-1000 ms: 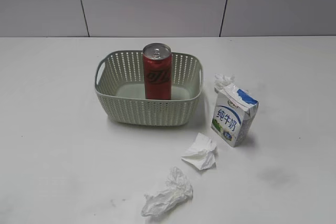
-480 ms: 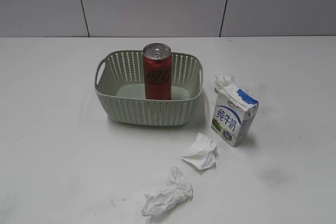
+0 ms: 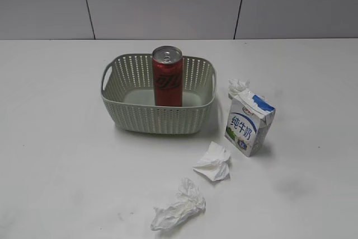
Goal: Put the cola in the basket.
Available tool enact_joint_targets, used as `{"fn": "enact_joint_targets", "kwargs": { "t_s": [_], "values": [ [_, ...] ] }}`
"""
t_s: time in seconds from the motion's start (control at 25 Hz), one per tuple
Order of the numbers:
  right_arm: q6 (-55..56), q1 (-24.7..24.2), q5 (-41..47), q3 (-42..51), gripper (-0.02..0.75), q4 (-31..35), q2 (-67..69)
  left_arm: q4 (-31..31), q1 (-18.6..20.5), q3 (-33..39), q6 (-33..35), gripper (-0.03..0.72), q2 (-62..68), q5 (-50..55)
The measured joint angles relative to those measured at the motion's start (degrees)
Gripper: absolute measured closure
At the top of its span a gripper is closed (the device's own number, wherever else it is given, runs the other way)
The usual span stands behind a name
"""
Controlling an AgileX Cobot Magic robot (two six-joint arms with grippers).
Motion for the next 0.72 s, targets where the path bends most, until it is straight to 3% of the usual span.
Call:
{"fn": "enact_joint_targets", "kwargs": {
  "t_s": [0.44,0.72],
  "values": [
    [-0.07,0.00,-0.61,0.19,0.147,0.10,-16.72,0.00,0.00,0.00,0.00,0.459,0.00,0.00],
    [-0.19,0.00,-0.61,0.19,0.147,0.23,-19.78,0.00,0.00,0.00,0.00,0.459,0.00,0.00]
  ]
}}
